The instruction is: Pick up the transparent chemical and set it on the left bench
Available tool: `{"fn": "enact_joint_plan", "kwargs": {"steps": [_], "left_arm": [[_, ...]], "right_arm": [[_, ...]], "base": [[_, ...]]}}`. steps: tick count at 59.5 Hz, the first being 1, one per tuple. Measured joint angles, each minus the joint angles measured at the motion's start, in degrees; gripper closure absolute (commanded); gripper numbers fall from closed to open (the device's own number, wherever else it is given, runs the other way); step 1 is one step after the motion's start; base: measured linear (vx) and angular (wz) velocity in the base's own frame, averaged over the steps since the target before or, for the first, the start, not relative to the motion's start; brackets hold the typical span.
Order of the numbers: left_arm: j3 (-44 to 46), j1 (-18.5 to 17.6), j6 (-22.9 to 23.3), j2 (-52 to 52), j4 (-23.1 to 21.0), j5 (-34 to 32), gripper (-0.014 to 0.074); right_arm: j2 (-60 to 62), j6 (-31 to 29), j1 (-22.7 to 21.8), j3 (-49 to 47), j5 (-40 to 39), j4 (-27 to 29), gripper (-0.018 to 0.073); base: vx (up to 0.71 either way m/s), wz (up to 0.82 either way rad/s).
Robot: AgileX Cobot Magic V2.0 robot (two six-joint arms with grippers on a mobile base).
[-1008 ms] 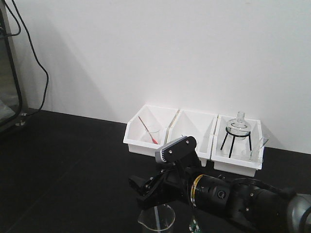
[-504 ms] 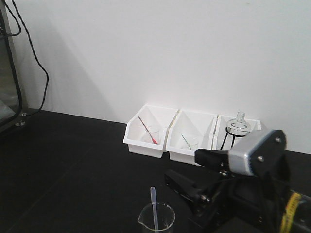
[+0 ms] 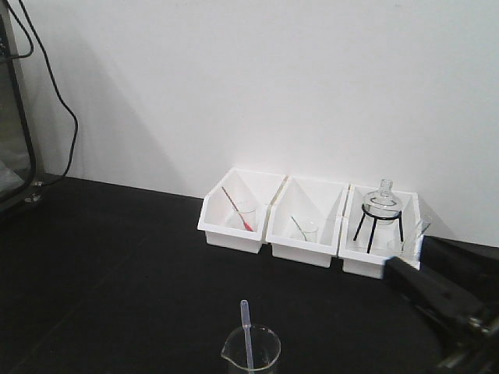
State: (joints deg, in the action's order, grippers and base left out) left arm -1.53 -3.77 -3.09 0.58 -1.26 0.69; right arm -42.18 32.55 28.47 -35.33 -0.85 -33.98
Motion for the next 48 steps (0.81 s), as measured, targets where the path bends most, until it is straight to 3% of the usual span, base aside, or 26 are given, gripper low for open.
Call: {"fn": "enact_joint_plan", "kwargs": {"steps": [5, 11, 14, 15, 23, 31, 48], "left_arm": [[0.0, 0.0, 0.0, 0.0, 0.0, 0.0, 0.06], [0.0, 0.0, 0.0, 0.0, 0.0, 0.0, 0.06], [0.0, 0.0, 0.0, 0.0, 0.0, 0.0, 0.06], [0.0, 0.0, 0.0, 0.0, 0.0, 0.0, 0.06], [0.0, 0.0, 0.0, 0.0, 0.0, 0.0, 0.06], [0.0, 0.0, 0.0, 0.0, 0.0, 0.0, 0.06], [0.0, 0.0, 0.0, 0.0, 0.0, 0.0, 0.06]], "right_arm": [[6.4, -13.8, -1.91, 3.78, 4.35, 11.34, 0.0468], [15.71, -25.77, -7.5, 10.2, 5.11, 17.83, 0.0573], [20.88, -28.49, -11.29, 13.8, 5.18, 18.91, 0.057], [28.67, -29.69, -17.37, 19.61, 6.39, 21.62, 0.0568], [37.81, -29.81, -22.15, 28.86, 9.16, 26.86, 0.0566], [42.43, -29.84, -22.95, 36.31, 9.66, 28.25, 0.0566], [42.67, -29.91, -23.14, 37.13, 9.62, 29.41, 0.0566]], "base": [[0.0, 0.0], [0.0, 0.0], [0.0, 0.0], [0.0, 0.0], [0.0, 0.0], [0.0, 0.0], [0.0, 0.0]]}}
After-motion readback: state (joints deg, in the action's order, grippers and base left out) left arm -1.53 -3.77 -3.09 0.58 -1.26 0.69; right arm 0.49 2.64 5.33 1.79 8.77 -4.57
